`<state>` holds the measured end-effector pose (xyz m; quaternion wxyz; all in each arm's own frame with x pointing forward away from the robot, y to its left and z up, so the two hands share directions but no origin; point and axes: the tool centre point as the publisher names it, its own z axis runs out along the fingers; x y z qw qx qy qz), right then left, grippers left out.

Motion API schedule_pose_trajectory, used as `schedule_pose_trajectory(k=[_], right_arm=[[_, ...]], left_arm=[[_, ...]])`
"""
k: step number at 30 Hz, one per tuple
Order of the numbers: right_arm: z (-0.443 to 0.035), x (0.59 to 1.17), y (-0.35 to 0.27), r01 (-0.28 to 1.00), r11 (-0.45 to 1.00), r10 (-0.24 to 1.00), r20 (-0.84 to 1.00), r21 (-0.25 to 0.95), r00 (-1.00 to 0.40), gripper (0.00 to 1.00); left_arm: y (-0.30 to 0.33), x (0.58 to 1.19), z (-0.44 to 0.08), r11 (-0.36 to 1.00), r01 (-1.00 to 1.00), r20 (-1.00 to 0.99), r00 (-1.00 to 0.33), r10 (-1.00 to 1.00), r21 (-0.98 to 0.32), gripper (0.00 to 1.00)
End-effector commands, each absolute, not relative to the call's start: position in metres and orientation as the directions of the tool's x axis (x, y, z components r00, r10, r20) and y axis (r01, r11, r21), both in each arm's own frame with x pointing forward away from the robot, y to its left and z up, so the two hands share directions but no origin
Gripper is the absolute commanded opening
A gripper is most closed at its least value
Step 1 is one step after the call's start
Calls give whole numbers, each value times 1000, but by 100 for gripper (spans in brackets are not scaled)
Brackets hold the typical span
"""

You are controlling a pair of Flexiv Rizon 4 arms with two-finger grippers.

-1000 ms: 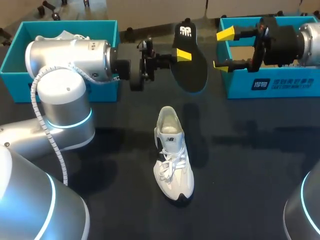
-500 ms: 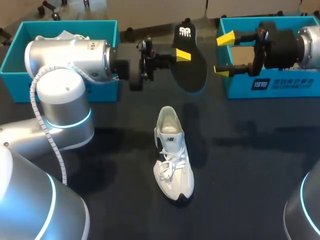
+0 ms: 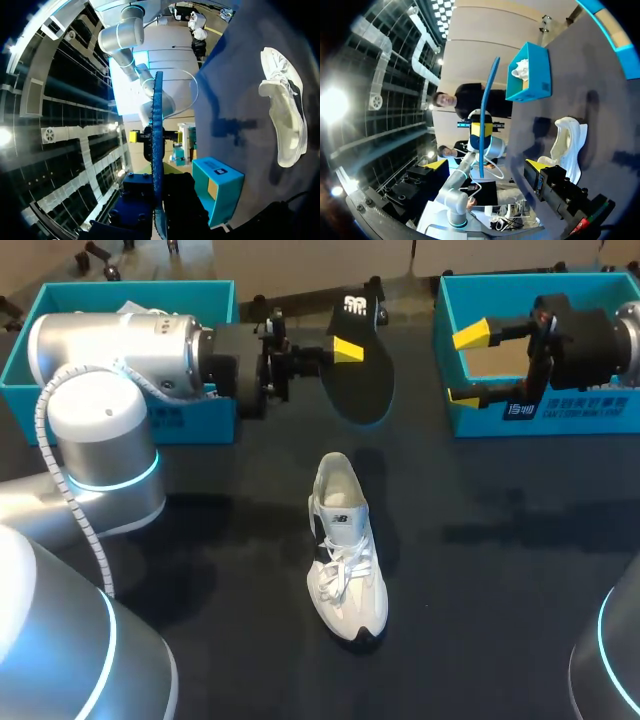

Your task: Take the shoe out of the shoebox, open the shoe tongue, remove and reinsert the insole, then place the shoe into the shoebox

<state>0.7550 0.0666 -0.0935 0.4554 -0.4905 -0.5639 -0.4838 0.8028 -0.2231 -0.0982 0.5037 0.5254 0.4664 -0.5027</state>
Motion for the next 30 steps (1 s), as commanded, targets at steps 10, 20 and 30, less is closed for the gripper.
schedule_pose_trajectory(k=[10,20,30], right_arm=[[-95,742,47,997,-20,120,990,69,-67,100],[-95,742,47,997,-20,120,990,69,-67,100],[-95,742,47,997,-20,120,990,69,-67,100]], left_arm=[[-203,798,-96,-50,998,-999,31,-33,33,0],[-201,789,-85,14,919,-914,-393,104,-394,0],[-199,785,-93,27,528,-514,-836,194,-849,0]])
